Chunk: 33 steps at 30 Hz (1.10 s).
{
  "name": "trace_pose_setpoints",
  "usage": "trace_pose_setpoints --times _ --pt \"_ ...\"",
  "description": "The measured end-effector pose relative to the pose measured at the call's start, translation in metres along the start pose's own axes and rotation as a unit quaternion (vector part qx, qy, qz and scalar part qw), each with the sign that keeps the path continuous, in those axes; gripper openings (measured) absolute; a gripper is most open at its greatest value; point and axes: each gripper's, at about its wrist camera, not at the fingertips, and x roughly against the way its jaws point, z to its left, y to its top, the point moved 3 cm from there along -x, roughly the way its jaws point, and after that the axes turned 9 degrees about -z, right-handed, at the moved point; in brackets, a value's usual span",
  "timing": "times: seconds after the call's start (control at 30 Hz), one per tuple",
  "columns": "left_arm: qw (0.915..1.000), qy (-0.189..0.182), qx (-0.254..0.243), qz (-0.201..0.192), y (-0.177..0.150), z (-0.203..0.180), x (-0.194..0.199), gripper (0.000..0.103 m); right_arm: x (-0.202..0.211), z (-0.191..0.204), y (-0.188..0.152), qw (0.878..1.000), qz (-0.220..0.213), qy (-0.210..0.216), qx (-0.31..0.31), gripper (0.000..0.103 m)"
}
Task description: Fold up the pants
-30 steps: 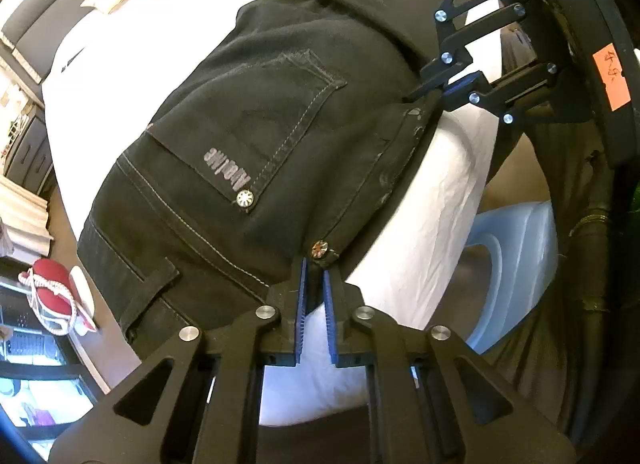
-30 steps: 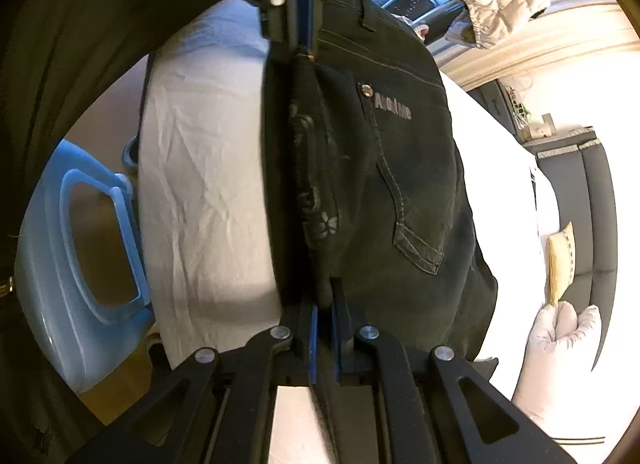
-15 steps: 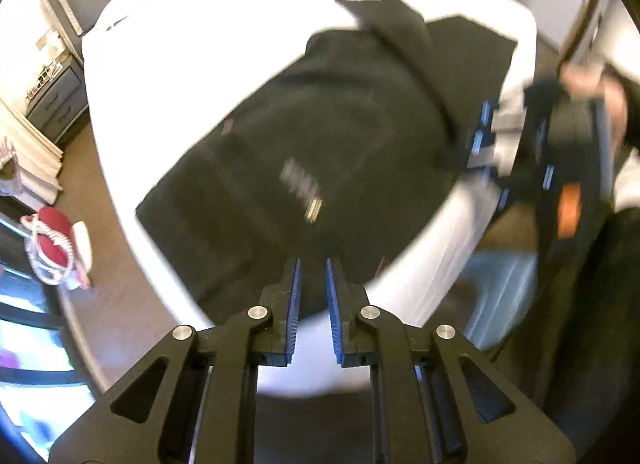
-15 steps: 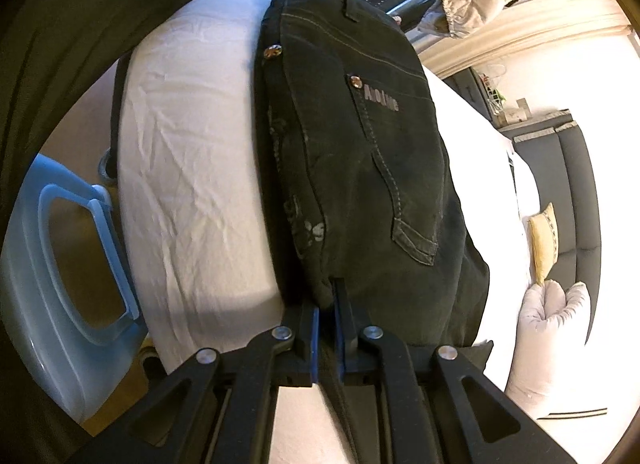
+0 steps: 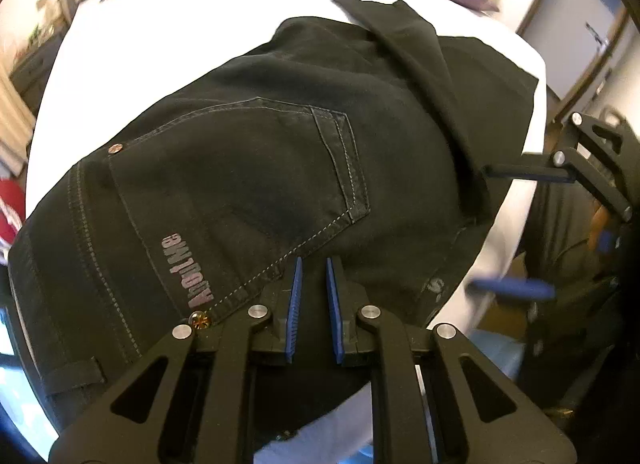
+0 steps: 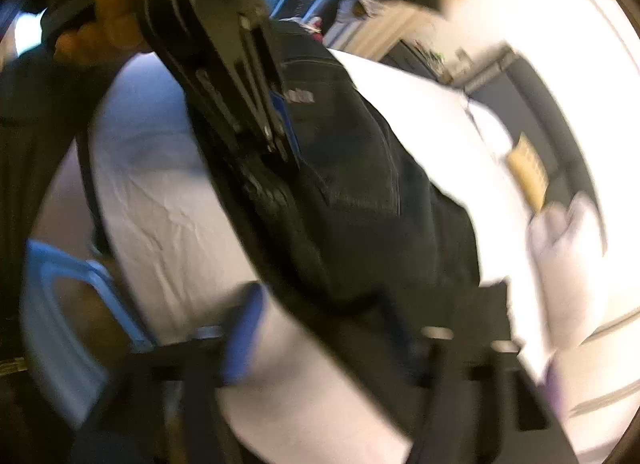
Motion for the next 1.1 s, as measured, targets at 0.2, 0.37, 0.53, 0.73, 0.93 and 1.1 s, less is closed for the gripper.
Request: trace_pose_setpoints --times 0.2,0.37,0.53,0.73,0.93,1.1 --pt "0.9966 -0.021 0.06 -0.051 0.032 0.006 0.017 0.013 0.025 -0.054 -0.014 0.983 -0.016 0.015 -0.183 0.072" --pt "0.9948 -0.006 0.101 -0.012 0.03 0.018 -0.034 0.012 0.034 -0.128 -0.03 0.925 -0.046 0.036 -0.375 0.068" --pt "0.9922 -0.006 0.122 -0.022 0.027 0.019 -0.029 0.012 0.032 -0.204 -0.053 0.866 -0.062 0.004 -0.496 0.068" --pt "0.9925 0.012 0.12 -0.021 0.027 0.015 -0.034 0.012 -0.016 -0.301 -0.072 0.812 -0.03 -0.047 -0.581 0.068" --pt "0.9927 0.004 0.119 -0.021 0.022 0.019 -0.035 0.012 -0.105 -0.356 -0.069 0.802 0.046 -0.081 -0.59 0.068" --pt "0.9919 -0.008 0.125 -0.019 0.021 0.023 -0.036 0.012 -0.157 -0.384 -0.079 0.774 0.095 -0.113 -0.616 0.066"
